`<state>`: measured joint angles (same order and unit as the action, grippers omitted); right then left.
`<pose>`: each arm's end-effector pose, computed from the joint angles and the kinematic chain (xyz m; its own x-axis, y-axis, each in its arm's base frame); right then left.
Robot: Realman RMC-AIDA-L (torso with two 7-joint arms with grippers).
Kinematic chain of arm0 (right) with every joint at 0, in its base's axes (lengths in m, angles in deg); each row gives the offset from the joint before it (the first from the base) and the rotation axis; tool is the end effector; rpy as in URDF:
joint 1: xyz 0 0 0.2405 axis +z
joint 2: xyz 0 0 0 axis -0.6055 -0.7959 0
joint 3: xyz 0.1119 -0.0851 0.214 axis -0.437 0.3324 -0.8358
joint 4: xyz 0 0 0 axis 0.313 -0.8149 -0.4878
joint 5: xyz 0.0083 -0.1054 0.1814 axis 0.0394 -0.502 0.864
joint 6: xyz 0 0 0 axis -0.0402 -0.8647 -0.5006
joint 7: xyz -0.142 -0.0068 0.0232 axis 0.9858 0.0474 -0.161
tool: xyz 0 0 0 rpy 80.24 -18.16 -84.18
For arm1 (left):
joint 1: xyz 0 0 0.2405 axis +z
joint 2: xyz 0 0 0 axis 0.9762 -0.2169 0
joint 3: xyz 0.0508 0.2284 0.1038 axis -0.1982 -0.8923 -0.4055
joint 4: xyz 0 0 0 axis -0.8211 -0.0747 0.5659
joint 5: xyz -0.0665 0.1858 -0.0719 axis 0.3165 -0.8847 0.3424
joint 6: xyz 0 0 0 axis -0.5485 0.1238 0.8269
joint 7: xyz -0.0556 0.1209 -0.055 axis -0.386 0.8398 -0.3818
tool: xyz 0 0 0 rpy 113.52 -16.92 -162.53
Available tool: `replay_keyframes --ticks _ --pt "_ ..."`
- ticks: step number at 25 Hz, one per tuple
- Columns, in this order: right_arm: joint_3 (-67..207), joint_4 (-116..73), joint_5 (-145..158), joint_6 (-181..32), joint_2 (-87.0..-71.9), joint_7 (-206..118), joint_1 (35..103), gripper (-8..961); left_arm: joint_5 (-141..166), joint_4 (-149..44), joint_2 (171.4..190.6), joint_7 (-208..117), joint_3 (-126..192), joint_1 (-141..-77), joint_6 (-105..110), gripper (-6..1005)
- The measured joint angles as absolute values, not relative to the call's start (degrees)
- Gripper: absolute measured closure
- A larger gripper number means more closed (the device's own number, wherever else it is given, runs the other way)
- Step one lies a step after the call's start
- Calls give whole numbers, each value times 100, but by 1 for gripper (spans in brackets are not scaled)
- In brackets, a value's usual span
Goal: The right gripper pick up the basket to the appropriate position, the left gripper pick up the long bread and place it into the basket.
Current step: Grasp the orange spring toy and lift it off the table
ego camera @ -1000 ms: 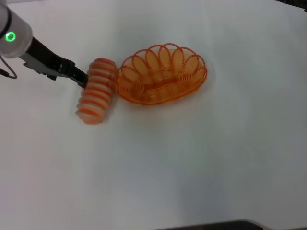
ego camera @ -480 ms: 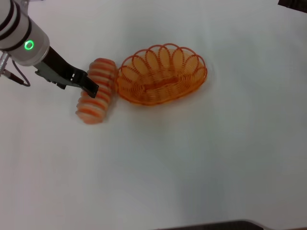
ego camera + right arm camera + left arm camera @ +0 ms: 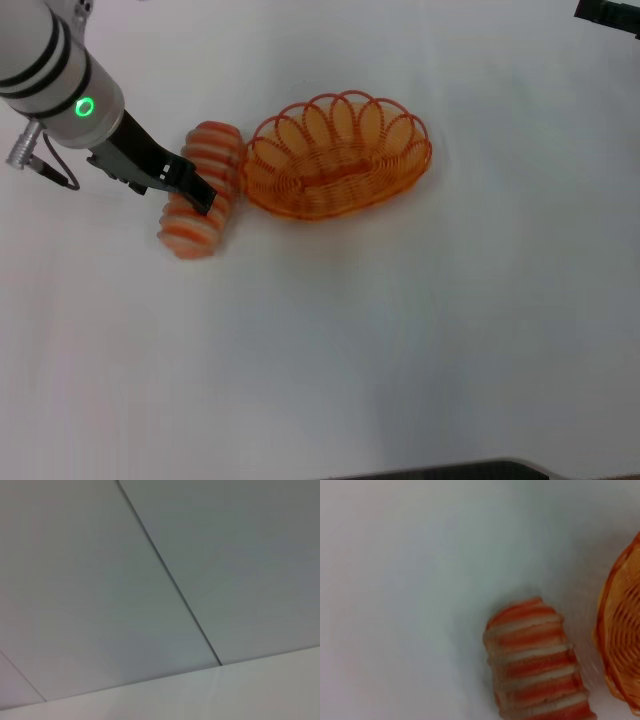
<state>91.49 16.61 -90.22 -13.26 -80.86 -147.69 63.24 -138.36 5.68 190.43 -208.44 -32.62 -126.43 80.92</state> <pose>0.3400 0.3622 0.0970 0.3849 -0.5218 -0.7613 -0.9176 -0.3049 -0.2550 -0.1670 0.3857 -0.0337 0.4873 0.8592 -0.1557 0.6855 -0.4869 -0.5414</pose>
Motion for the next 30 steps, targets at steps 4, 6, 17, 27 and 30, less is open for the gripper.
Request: replay_keyframes --ticks 4,6,17,27,30 --pt "9151 1662 -9096 -1344 -8086 -14795 6352 53 -13836 495 19044 -20921 -3317 -12652 8037 157" --pt "9151 1662 -9104 -1352 -8087 -14799 6358 52 -13833 459 19044 -20956 -3310 -12668 8019 157" --pt "9190 1631 -9106 -1408 -8087 -14802 6381 52 -13444 279 19009 -20968 -3226 -12662 8001 156" --pt "9268 1591 -9106 -1418 -8087 -14788 6393 52 -13476 129 19017 -20982 -3249 -12644 7737 157" --pt "9296 1591 -9106 -1418 -8087 -14794 6402 53 -13522 12 19015 -20996 -3283 -12673 7664 157"
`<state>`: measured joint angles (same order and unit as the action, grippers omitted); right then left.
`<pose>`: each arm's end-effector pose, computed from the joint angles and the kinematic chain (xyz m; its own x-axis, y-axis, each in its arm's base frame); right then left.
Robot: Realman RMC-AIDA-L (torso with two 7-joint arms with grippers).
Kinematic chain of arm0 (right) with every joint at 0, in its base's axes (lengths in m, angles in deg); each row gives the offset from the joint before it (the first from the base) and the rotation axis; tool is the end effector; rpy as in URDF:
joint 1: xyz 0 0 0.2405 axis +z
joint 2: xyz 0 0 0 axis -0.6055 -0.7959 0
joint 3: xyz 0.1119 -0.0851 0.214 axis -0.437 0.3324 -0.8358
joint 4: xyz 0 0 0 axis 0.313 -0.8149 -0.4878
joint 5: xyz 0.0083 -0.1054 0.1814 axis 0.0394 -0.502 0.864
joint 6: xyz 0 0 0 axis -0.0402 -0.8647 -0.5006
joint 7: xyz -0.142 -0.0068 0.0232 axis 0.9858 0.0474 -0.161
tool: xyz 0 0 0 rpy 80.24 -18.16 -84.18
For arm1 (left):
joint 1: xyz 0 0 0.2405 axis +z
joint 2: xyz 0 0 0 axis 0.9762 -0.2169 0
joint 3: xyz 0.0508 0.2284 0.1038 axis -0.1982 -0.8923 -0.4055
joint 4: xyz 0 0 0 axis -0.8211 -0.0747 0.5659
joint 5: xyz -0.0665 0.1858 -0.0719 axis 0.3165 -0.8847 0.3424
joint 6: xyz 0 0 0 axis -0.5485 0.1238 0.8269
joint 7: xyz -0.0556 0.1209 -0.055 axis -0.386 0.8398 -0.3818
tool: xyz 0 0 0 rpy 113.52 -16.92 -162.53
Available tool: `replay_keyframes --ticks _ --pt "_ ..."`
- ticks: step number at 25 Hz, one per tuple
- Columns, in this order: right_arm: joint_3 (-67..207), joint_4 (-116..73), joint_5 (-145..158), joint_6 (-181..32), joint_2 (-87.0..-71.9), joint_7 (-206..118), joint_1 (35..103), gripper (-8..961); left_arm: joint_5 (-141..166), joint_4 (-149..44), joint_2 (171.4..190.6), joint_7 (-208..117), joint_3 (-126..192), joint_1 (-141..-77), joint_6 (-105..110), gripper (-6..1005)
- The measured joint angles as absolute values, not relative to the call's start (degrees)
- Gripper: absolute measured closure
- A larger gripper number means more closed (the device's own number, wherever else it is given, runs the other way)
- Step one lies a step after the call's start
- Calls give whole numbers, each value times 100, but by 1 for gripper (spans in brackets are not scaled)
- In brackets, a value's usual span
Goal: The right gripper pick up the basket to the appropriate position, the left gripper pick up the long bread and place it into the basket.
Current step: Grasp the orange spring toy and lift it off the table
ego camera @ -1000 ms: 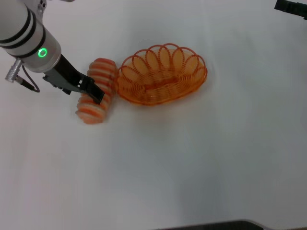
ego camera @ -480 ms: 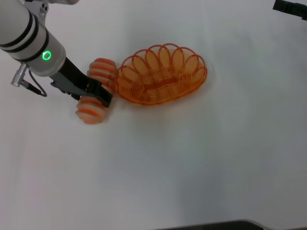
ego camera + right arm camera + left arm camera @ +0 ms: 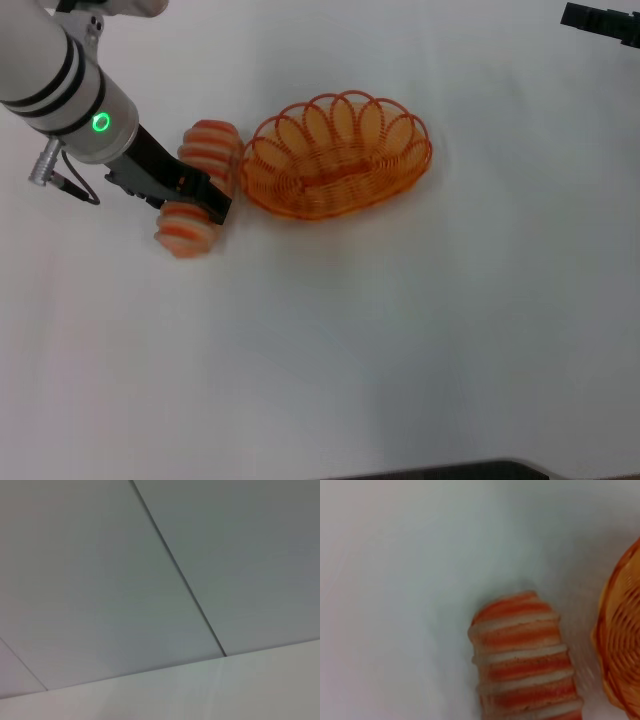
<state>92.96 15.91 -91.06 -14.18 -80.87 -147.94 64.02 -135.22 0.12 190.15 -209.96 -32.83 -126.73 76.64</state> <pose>0.3368 0.3664 0.0897 0.3978 -0.5420 -0.7403 -0.9129 -0.3144 -0.2604 -0.1762 0.3857 -0.0487 0.4466 0.8858 -0.1260 0.7369 -0.4441 -0.5096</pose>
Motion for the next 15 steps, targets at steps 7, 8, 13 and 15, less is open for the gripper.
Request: replay_keyframes --ticks 7,8,13,15 --pt "9303 1584 -9106 -1414 -8086 -14803 6432 56 -13715 -80 19022 -21032 -3311 -12687 7537 177" --pt "9303 1585 -9106 -1414 -8087 -14804 6437 56 -13732 -81 19025 -21036 -3316 -12688 7535 187" --pt "9301 1585 -9108 -1416 -8092 -14803 6462 58 -13741 -83 19026 -21031 -3360 -12691 7523 238" --pt "9300 1585 -9109 -1436 -8096 -14803 6465 59 -13742 -83 19024 -21025 -3383 -12689 7509 258"
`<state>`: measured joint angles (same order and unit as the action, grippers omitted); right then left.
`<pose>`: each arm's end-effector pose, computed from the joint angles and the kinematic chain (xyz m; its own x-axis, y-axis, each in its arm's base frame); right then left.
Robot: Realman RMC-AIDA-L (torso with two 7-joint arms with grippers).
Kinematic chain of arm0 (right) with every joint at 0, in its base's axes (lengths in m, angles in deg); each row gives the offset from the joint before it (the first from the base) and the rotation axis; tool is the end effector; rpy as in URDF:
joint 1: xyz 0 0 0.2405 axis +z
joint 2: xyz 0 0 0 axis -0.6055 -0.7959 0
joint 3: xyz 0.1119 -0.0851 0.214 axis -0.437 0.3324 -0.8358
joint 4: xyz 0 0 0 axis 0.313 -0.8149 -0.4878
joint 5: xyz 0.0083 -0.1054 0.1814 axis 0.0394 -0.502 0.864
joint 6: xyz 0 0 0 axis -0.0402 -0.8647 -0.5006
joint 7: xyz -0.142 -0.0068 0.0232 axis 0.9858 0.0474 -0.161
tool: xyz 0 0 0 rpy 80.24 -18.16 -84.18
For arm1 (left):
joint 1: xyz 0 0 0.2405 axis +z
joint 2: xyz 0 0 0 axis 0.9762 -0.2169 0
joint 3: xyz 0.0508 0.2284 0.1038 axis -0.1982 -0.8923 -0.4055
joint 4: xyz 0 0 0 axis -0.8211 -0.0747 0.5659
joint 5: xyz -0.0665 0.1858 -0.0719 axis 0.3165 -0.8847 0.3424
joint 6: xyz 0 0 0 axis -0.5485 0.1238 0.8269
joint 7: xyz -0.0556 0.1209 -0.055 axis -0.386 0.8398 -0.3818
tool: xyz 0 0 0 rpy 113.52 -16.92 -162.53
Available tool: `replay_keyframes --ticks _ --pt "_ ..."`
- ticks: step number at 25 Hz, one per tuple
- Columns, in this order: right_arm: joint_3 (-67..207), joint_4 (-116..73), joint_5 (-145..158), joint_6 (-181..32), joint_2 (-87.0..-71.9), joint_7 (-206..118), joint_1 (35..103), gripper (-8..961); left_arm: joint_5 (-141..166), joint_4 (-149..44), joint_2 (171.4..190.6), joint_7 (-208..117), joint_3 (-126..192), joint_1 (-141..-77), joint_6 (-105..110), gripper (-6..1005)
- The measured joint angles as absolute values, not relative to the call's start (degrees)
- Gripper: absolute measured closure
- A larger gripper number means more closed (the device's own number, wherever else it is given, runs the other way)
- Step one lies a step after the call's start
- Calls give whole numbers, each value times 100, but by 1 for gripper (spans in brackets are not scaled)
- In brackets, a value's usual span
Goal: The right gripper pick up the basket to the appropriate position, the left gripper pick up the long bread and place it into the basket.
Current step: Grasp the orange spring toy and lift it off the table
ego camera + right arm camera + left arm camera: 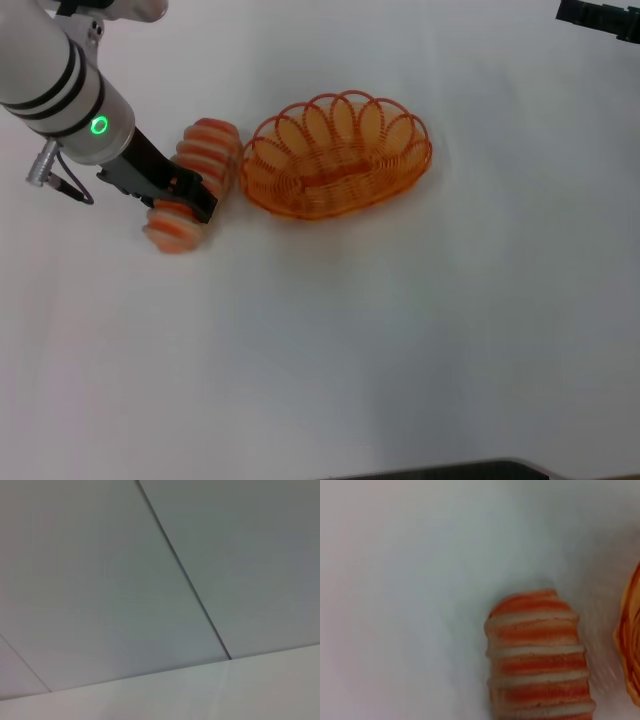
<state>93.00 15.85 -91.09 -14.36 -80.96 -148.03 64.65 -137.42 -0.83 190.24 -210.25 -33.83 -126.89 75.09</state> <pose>0.3330 0.3701 0.0888 0.4010 -0.5391 -0.7406 -0.9108 -0.3215 -0.2591 -0.1811 0.3878 -0.0501 0.4538 0.8806 -0.1366 0.7069 -0.4490 -0.5465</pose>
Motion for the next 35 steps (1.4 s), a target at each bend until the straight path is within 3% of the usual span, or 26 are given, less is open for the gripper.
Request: replay_keyframes --ticks 8,23,35 --pt "9299 1585 -9115 -1471 -8096 -14814 6493 58 -13747 -47 18985 -20954 -3300 -12652 7448 384" --pt "9299 1582 -9115 -1503 -8095 -14810 6505 63 -13744 29 18926 -20448 -2989 -12643 7460 468" --pt "9299 1576 -9115 -1460 -8095 -14775 6503 62 -13706 448 18734 -19255 -2451 -12695 7576 599"
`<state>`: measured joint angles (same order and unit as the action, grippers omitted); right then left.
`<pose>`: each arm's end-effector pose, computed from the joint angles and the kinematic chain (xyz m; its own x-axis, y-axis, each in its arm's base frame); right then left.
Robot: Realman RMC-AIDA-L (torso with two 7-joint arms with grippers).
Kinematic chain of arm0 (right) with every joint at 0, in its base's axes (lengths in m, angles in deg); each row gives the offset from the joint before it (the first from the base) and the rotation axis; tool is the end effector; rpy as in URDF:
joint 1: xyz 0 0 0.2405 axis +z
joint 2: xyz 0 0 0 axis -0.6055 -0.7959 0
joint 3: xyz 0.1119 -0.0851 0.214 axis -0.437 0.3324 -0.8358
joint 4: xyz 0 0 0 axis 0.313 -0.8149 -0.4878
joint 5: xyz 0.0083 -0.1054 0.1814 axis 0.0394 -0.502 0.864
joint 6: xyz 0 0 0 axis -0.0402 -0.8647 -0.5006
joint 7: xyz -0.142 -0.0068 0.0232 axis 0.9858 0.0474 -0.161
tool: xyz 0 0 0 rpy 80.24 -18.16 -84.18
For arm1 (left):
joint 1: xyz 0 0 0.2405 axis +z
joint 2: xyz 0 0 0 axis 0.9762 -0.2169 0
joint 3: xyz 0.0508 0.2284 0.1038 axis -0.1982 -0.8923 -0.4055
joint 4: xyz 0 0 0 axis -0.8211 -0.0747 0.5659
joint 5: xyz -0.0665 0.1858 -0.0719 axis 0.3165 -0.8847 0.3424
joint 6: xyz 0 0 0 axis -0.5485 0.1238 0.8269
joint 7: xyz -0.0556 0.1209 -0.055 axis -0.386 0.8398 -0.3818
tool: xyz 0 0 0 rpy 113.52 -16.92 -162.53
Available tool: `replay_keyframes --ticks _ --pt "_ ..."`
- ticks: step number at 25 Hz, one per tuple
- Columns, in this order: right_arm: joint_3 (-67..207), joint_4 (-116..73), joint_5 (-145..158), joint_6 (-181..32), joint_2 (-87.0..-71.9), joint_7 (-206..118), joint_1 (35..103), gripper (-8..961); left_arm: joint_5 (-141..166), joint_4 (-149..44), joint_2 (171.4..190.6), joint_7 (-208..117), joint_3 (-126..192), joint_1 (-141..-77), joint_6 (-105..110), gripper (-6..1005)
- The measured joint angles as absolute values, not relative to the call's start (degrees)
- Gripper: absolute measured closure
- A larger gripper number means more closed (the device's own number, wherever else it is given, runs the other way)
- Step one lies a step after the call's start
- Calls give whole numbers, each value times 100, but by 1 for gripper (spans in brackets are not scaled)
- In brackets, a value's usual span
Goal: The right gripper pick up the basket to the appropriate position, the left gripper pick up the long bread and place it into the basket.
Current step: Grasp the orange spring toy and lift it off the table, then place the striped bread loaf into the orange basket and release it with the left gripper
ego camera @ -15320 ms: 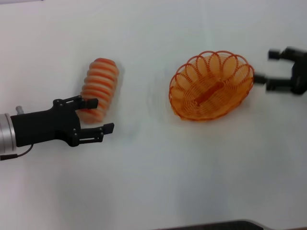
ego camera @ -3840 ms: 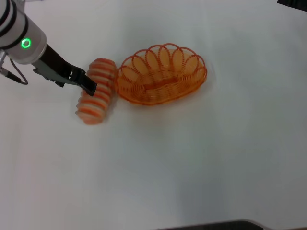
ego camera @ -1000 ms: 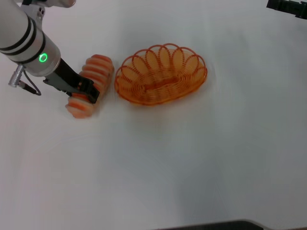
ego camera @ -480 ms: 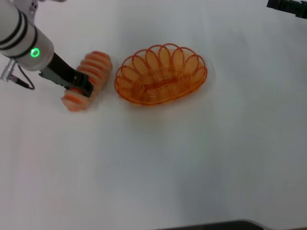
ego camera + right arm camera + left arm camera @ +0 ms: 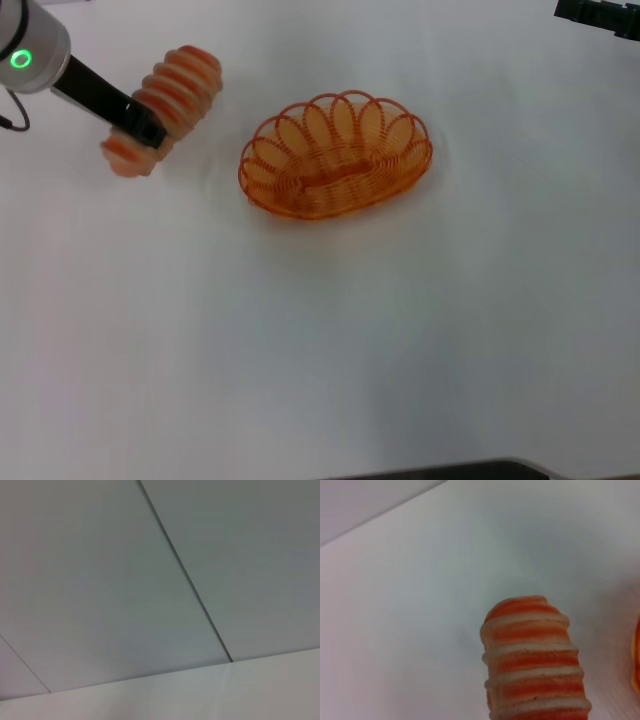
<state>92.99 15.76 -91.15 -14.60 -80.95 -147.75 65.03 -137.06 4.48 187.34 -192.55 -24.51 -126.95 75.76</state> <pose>0.3313 0.3724 0.0887 0.4082 -0.5354 -0.7394 -0.9074 -0.3265 -0.2645 -0.1781 0.4144 0.0008 0.6496 0.7519 -0.1126 0.5941 -0.5944 -0.5420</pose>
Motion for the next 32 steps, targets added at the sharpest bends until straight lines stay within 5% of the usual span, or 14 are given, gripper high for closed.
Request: replay_keyframes --ticks 11,32 --pt "9369 1580 -9115 -1434 -8087 -14775 6501 62 -13203 1432 19007 -16783 -2655 -12777 8516 656" --pt "9490 1576 -9393 -1294 -8083 -14772 6460 62 -12330 1082 19054 -16703 -4383 -12939 7541 785"
